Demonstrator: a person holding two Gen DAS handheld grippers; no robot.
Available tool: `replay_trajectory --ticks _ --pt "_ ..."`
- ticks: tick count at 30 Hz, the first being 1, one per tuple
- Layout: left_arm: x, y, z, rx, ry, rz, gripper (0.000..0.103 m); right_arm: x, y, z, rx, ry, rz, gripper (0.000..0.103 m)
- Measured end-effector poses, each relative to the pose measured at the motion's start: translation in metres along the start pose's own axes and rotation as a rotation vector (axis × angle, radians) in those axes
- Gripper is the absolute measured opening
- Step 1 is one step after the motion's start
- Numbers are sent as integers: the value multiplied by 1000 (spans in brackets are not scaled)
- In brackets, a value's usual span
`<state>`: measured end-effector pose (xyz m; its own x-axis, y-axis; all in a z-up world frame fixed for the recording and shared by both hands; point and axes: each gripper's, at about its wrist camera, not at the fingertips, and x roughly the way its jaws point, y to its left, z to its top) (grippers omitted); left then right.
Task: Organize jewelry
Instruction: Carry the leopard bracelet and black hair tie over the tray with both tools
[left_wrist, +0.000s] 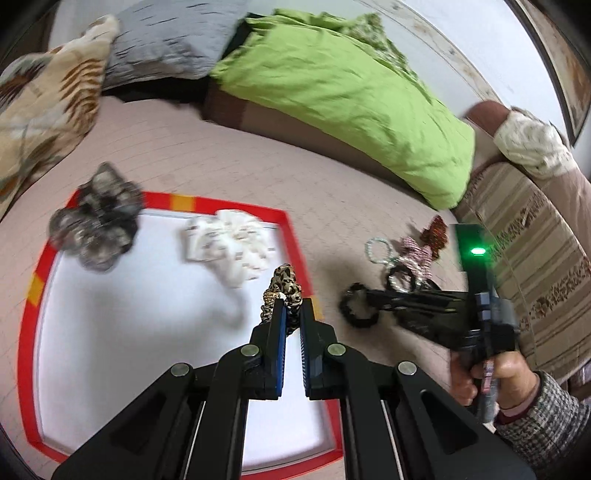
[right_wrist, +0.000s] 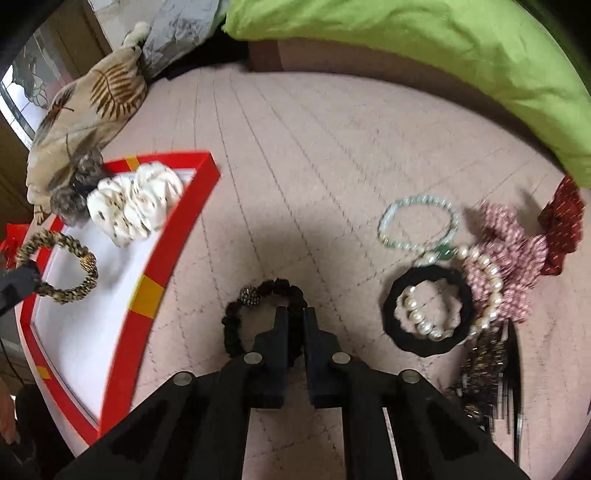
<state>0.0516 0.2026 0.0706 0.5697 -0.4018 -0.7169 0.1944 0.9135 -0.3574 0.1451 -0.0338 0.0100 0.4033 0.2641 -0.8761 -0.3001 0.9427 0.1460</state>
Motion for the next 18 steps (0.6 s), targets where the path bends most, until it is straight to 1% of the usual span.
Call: replay_trajectory --ticks 4,7,9,12,14,17,18 --pt "-7 29 -5 -67 6 31 7 -24 13 4 -2 -51 14 8" --pt "-13 46 -6 -108 -1 55 7 -44 32 7 -17 -91 41 8" --pt "-17 57 -7 -125 -10 80 7 -51 46 9 -28 -102 66 8" --pt "-21 72 -7 -150 -16 116 7 -56 73 10 -58 -97 113 8" --pt "-24 83 -9 -175 -10 120 7 -55 89 7 -77 -86 140 8" --pt "-26 99 -13 -208 4 137 7 -47 115 3 -103 -57 180 8" --pt "-26 105 -14 -216 9 152 7 -42 124 1 -110 -44 193 8"
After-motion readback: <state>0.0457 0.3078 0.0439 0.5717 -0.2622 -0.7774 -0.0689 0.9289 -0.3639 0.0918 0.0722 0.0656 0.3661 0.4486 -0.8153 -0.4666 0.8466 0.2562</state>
